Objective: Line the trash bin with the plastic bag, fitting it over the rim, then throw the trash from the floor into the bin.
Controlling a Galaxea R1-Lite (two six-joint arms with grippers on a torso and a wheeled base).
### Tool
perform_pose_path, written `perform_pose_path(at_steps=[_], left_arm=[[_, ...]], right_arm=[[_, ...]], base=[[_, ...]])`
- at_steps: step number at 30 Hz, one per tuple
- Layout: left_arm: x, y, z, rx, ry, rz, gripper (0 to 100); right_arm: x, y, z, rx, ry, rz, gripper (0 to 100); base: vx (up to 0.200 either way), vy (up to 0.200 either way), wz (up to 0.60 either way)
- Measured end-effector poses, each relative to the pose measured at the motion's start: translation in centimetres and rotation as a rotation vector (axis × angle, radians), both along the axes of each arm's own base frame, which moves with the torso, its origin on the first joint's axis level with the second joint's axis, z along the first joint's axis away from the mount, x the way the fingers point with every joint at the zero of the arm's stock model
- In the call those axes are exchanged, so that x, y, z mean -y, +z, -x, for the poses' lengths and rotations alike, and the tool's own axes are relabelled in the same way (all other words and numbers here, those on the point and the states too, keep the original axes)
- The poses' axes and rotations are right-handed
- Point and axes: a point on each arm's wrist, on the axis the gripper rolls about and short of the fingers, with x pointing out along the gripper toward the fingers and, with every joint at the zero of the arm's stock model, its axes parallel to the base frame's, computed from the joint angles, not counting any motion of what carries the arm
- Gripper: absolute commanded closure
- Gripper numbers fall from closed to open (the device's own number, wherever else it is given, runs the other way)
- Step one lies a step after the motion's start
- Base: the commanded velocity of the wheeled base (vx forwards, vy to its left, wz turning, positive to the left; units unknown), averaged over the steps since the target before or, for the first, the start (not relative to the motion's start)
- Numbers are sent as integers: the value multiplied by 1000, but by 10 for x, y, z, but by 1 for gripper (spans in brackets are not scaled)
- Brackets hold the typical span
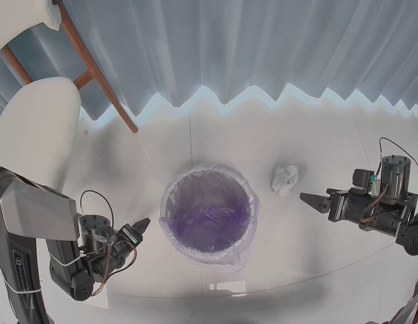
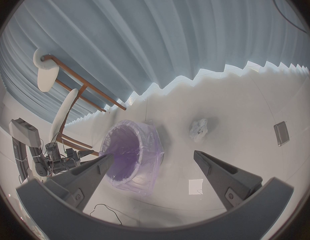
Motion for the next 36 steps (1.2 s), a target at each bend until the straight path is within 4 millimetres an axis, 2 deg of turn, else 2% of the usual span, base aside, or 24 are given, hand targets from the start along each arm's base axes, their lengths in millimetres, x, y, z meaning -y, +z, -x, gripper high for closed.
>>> perform_pose_path(at_steps=[8,17,24,30,36], left_arm=[[-1,-16,-28,6,-87,58,0],[-10,-28,-57,42,-89,84,0],[-7,-30,-63,43,-209,138,0],[-5,-32,-70,57,-238,149,0],[-4,-39,-86,91,-265,77,0]], right_arm=[[1,-4,2,-19,-3,2,0],[1,-6,2,-24,-3,3,0],[3,-8,2,-40,-11,-3,0],[3,-8,1,-44,-20,-10,0],[4,-9,2,-48,-21,-10,0]], base=[[0,0,0],[0,0,0],[0,0,0],[0,0,0],[0,0,0]])
